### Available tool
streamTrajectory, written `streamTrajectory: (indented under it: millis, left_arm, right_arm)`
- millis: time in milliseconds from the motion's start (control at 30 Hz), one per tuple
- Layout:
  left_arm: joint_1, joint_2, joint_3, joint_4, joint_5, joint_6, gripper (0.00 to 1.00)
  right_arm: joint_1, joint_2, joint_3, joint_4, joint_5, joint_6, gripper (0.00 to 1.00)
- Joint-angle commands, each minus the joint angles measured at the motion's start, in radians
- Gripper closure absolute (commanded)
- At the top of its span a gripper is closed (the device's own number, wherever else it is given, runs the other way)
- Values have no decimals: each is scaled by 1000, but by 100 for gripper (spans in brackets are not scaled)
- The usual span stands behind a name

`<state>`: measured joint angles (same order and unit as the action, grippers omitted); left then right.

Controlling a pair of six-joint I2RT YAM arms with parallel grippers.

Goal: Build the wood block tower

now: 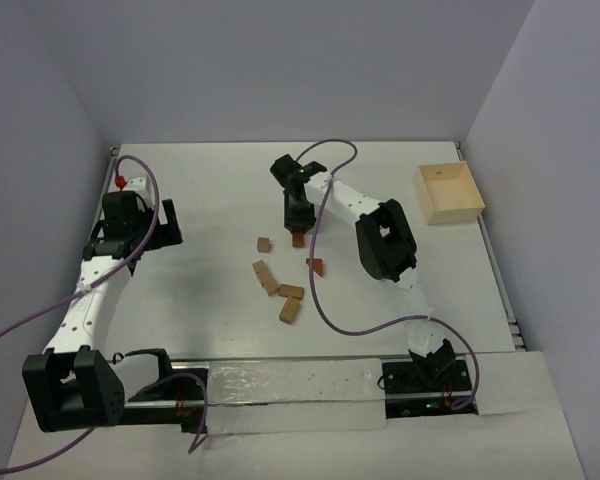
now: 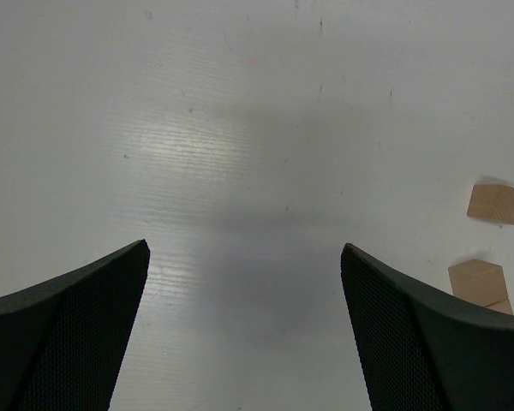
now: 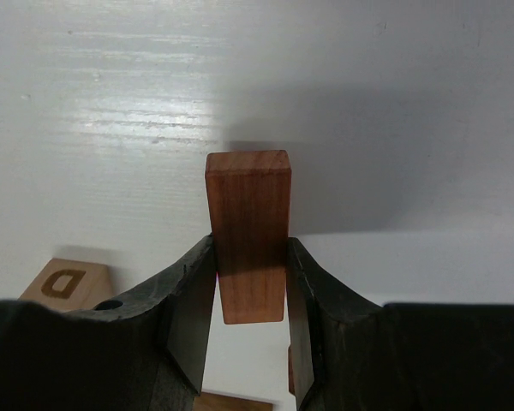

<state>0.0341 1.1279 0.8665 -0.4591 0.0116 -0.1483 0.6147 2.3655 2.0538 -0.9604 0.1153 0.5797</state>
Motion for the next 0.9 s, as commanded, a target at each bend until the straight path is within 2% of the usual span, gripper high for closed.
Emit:
streamTrajectory:
  millis: [0, 233, 367, 533, 567, 667, 867]
  left_arm:
    - [1, 8, 36, 23, -5, 3, 1]
    - [1, 9, 35, 23, -5, 7, 1]
    - [1, 10, 36, 22, -5, 6, 1]
    - [1, 12, 37, 21, -6, 6, 1]
    - [1, 12, 37, 20, -6, 6, 1]
    - [1, 13, 37, 19, -5, 8, 1]
    - [0, 6, 35, 17, -1, 17, 1]
  right_arm:
    - [4, 30, 53, -20, 36, 13, 93]
    - [10, 54, 49, -16, 26, 6, 82]
    - [14, 57, 35, -9, 12, 3, 64]
    - [20, 57, 28, -6, 11, 3, 46]
    - [20, 57, 28, -6, 11, 3, 46]
    - [22, 54, 23, -5, 0, -2, 36]
    - [31, 9, -17, 7, -11, -7, 30]
